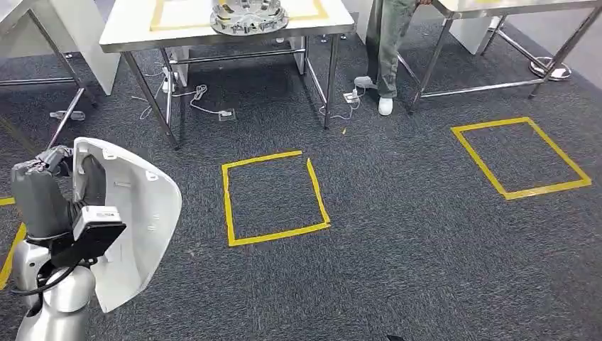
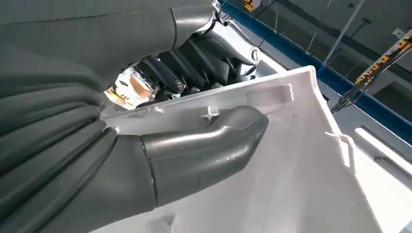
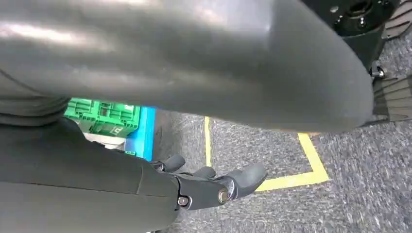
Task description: Take the parts from the cabinet and place them on the table.
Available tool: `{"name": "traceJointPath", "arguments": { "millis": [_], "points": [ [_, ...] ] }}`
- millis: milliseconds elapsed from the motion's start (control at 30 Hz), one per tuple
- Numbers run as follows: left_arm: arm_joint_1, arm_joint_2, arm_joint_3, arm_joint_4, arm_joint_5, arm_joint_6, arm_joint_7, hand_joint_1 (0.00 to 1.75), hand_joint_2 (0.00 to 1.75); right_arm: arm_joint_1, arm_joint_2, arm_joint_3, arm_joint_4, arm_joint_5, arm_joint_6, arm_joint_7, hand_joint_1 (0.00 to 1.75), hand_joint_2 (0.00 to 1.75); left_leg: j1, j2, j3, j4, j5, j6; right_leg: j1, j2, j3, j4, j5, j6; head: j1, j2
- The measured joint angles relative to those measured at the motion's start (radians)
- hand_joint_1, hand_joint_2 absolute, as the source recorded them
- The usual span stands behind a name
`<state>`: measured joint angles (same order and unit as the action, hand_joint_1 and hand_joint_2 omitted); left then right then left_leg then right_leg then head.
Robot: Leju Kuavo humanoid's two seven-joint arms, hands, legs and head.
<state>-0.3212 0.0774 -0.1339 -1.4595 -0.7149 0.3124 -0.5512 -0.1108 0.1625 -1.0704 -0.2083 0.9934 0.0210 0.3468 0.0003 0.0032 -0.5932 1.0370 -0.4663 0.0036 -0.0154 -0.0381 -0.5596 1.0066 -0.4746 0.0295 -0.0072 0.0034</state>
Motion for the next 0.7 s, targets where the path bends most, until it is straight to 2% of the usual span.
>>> {"name": "traceJointPath", "arguments": {
  "millis": [133,167,200,267,300,333,367,400,467,500,533,633,667,700],
  "points": [
    [-0.003,0.000,0.003,0.005,0.000,0.000,0.000,1.75,1.75,-0.001,0.000,0.000,0.000,0.000,0.002,0.000,0.00,0.00,-0.004,-0.003,-0.002,-0.005,0.000,0.011,-0.003,-0.006,0.002,-0.005,0.000,0.011,0.000,0.000],
    [-0.005,0.000,0.003,0.005,0.000,0.000,0.000,1.75,1.75,-0.001,0.000,0.000,0.000,0.000,0.002,0.000,0.00,0.00,0.011,-0.003,0.009,-0.020,0.011,0.019,-0.005,-0.005,-0.002,0.003,-0.005,0.015,0.000,0.000],
    [-0.010,-0.002,0.003,0.006,-0.001,0.000,0.000,1.75,1.75,-0.001,0.000,0.000,0.000,0.000,0.001,0.000,0.00,0.00,0.010,-0.004,0.013,-0.025,0.011,0.022,-0.005,0.012,-0.012,0.033,-0.025,0.015,0.002,0.000],
    [-0.015,-0.002,0.004,0.010,-0.004,0.000,0.000,1.75,1.75,0.001,0.000,0.000,0.000,0.000,0.002,-0.001,0.00,0.00,0.011,-0.006,0.011,-0.025,0.012,0.026,-0.007,0.030,-0.087,0.180,-0.099,0.016,0.004,0.000],
    [-0.014,-0.003,0.004,0.013,-0.004,0.000,0.000,1.75,1.75,0.002,0.000,0.000,0.000,-0.001,0.002,-0.001,0.00,0.00,0.010,-0.007,0.010,-0.024,0.011,0.026,-0.008,0.031,-0.126,0.255,-0.128,0.018,0.004,0.000],
    [-0.014,-0.004,0.003,0.016,-0.004,0.000,0.000,1.75,1.75,0.004,0.000,0.000,0.000,-0.001,0.002,-0.001,0.00,0.00,0.010,-0.011,0.010,-0.023,0.010,0.025,-0.008,0.032,-0.157,0.309,-0.140,0.019,0.004,0.000],
    [-0.014,-0.004,0.003,0.018,-0.004,0.000,0.000,1.75,1.75,0.005,0.000,0.000,0.000,-0.001,0.002,0.002,0.00,0.00,0.010,-0.014,0.010,-0.021,0.008,0.022,-0.009,0.032,-0.164,0.309,-0.123,0.019,0.004,0.000],
    [-0.014,-0.004,0.003,0.020,-0.004,0.000,0.001,1.75,1.75,0.006,0.000,0.000,0.000,-0.002,0.002,0.002,0.00,0.00,0.012,-0.017,0.011,-0.018,0.005,0.018,-0.011,0.032,-0.145,0.257,-0.082,0.019,0.005,0.000],
    [-0.014,-0.006,0.003,0.019,-0.006,0.000,0.003,1.75,1.75,0.005,0.000,0.000,0.000,-0.007,0.001,0.002,0.00,0.00,0.016,-0.022,0.013,-0.009,-0.003,0.006,-0.015,0.032,-0.060,0.076,0.009,0.017,0.005,0.000],
    [-0.014,-0.007,0.003,0.019,-0.007,0.000,0.003,1.75,1.75,0.004,0.001,0.000,0.000,-0.011,0.000,0.002,0.00,0.00,0.016,-0.023,0.012,-0.005,-0.008,-0.002,-0.014,0.034,-0.038,0.025,0.004,0.014,0.005,0.000],
    [-0.015,-0.007,0.003,0.019,-0.007,0.002,0.004,1.75,1.75,0.004,0.002,-0.001,0.000,-0.015,0.000,-0.001,0.00,0.00,0.010,-0.027,0.010,-0.001,-0.012,-0.012,-0.006,0.037,-0.040,0.021,0.003,0.005,0.005,0.000],
    [-0.015,-0.008,0.003,0.020,-0.008,0.006,0.005,1.75,1.75,0.003,0.003,-0.003,0.000,-0.019,0.000,-0.001,0.00,0.00,0.013,-0.027,0.018,-0.015,-0.013,-0.033,-0.002,0.036,-0.040,0.026,-0.003,-0.018,0.005,0.000],
    [-0.014,-0.006,0.004,0.019,-0.007,0.006,0.005,1.75,1.75,0.002,0.003,-0.003,0.000,-0.019,0.000,-0.001,0.00,0.00,0.015,-0.026,0.015,-0.012,-0.018,-0.041,-0.011,0.034,-0.027,0.017,0.002,-0.030,0.005,0.000],
    [-0.015,-0.005,0.004,0.020,-0.007,0.006,0.005,1.75,1.75,0.002,0.003,-0.003,0.000,-0.019,0.000,0.002,0.00,0.00,0.015,-0.019,0.011,0.011,-0.029,-0.044,-0.010,0.034,-0.019,0.015,0.000,-0.036,0.003,0.000]
  ]
}}
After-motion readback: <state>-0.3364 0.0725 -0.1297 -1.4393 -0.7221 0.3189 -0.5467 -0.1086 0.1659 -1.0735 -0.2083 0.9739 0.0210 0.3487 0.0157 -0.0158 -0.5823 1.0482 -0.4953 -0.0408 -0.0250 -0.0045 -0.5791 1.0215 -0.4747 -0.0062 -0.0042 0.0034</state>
